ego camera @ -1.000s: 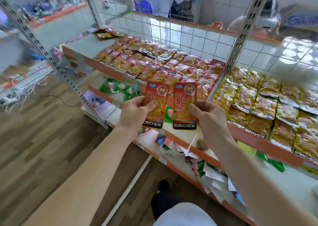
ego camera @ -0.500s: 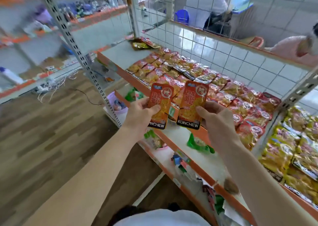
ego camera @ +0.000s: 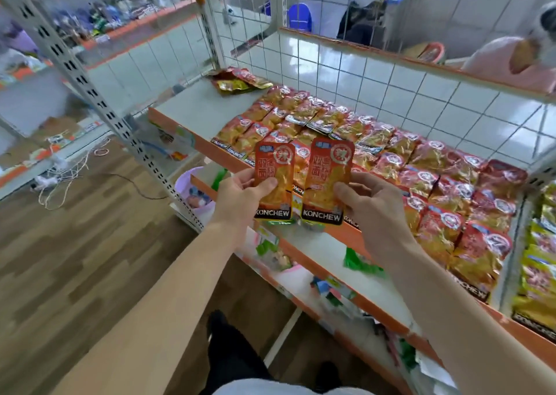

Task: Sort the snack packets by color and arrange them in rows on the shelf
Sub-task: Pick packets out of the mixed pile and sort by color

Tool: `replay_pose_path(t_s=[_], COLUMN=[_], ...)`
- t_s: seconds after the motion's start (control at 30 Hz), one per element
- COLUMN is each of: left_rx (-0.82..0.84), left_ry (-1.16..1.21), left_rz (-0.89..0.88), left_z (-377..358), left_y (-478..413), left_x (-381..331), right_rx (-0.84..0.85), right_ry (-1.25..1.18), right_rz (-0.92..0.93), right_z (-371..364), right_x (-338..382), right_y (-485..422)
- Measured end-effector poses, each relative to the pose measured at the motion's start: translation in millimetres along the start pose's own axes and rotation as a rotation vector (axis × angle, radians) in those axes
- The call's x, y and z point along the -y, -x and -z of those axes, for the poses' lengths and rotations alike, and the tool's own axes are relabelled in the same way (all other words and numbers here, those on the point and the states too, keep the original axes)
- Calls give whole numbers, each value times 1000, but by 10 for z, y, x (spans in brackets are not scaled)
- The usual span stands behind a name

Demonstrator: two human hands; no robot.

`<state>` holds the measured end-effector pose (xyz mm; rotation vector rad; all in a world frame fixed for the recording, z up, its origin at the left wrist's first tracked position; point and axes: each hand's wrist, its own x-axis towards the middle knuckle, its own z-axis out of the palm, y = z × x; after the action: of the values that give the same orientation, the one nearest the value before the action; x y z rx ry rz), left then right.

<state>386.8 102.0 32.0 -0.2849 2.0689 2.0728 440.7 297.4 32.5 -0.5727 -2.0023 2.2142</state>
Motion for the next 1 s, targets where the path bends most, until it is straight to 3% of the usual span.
replay_pose_path(t_s=[0.37, 0.7, 1.0], left_rx=[195, 405, 389], left_ry=[-125, -163, -228], left_rz=[-77, -46, -128], left_z=[744, 1569, 1561], left_y=[-1259, -2113, -2577], left_x=[-303, -433, -451], right_rx=[-267, -462, -535], right_ry=[45, 51, 140], right_rz=[86, 56, 24], right_z=[-1100, -2128, -2360], right_x=[89, -18, -45], right_y=[-474, -853, -1131])
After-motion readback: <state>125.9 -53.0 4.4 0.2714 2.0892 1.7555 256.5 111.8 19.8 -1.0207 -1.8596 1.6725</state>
